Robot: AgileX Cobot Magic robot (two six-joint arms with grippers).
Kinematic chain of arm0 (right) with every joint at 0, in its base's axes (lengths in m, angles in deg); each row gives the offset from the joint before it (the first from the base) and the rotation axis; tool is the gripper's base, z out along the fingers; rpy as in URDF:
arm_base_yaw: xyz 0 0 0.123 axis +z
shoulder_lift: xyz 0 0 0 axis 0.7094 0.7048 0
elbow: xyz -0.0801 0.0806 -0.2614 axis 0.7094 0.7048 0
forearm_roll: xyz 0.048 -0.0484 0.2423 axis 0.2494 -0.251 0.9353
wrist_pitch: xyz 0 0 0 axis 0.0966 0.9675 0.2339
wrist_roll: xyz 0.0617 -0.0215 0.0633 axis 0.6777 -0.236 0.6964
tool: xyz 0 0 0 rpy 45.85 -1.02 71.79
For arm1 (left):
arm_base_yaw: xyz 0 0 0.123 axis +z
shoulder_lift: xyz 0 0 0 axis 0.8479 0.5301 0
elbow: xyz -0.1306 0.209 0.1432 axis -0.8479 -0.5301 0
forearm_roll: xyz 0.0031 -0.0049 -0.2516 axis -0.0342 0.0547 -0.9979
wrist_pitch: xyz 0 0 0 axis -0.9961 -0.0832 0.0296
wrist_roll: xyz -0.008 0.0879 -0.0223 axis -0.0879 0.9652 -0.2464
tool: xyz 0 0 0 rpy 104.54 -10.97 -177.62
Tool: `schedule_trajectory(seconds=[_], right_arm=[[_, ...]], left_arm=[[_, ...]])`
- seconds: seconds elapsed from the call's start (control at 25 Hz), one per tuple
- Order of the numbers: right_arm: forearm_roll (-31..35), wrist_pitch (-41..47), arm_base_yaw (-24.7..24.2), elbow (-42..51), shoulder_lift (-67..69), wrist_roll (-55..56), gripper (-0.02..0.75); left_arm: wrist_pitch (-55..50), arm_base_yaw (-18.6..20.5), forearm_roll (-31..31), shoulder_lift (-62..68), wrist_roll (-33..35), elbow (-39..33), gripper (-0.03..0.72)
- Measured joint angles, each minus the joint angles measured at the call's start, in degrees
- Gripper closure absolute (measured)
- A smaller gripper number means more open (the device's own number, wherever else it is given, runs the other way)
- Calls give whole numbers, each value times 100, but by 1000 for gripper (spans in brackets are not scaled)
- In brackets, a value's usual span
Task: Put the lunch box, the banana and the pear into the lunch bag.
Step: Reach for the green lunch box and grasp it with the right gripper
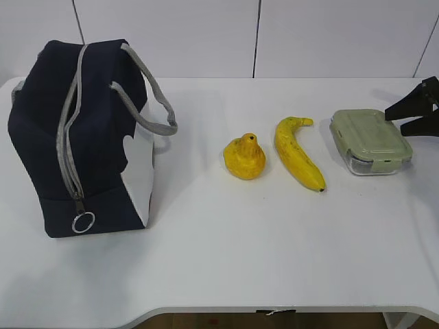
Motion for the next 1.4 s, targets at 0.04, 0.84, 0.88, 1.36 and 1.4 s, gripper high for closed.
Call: schedule_trajectory(seconds=[0.04, 0.84, 0.88, 1.36, 1.4], right_arm=[[0, 0, 0, 0, 0, 0, 194], [0, 0, 81, 0, 89, 21, 193], [-11, 0, 96, 0, 101, 21, 193], [60, 9, 119, -13, 293, 21, 193], [60, 9, 119, -13, 293, 21, 193]], left_arm=[[0, 0, 0, 0, 0, 0, 447], [0, 0, 0, 0, 0, 0, 447], [0, 0, 0, 0, 0, 0, 447], [0, 0, 0, 0, 0, 0, 447], [0, 0, 0, 0, 0, 0, 447]])
